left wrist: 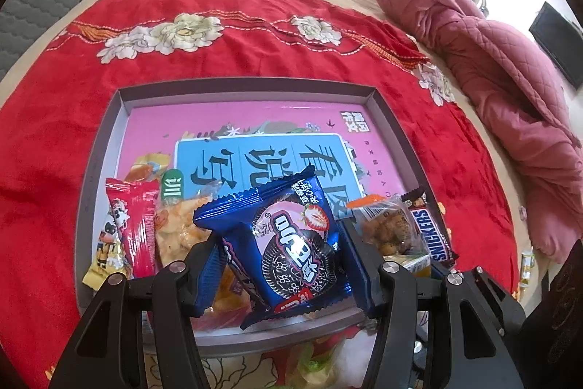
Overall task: Organize snacks
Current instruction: 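Release the Oreo pack into the tray while the right tool drops the wrapped cake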
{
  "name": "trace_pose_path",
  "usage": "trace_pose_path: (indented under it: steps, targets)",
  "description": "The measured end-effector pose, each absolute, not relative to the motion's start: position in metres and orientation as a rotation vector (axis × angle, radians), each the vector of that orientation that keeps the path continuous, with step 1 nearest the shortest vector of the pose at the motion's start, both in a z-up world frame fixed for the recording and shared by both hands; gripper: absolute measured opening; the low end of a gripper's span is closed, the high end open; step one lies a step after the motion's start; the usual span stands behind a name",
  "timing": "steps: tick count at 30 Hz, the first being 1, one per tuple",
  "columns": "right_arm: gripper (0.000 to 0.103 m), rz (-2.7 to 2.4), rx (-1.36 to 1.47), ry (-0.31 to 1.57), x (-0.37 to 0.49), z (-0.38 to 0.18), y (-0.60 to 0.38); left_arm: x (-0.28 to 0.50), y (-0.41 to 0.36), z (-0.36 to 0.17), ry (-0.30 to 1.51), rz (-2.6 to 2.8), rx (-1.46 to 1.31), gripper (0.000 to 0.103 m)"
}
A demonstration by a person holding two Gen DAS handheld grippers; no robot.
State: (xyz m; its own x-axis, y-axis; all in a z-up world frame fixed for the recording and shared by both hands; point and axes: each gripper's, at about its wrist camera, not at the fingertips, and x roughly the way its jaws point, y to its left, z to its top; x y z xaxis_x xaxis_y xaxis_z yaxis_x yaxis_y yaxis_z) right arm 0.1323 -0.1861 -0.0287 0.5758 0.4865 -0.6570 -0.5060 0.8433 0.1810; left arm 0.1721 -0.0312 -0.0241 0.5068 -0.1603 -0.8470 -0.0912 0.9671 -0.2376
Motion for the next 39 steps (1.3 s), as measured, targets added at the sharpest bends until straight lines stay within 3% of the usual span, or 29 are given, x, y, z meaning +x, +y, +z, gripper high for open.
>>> trace_pose_path:
  steps: [39]
  targets:
    - [0.049, 0.524, -0.017, 0.811, 0.139, -0.039, -0.197, 0.174, -0.022, -0.026, 1.092, -0.035, -0.31, 0.061]
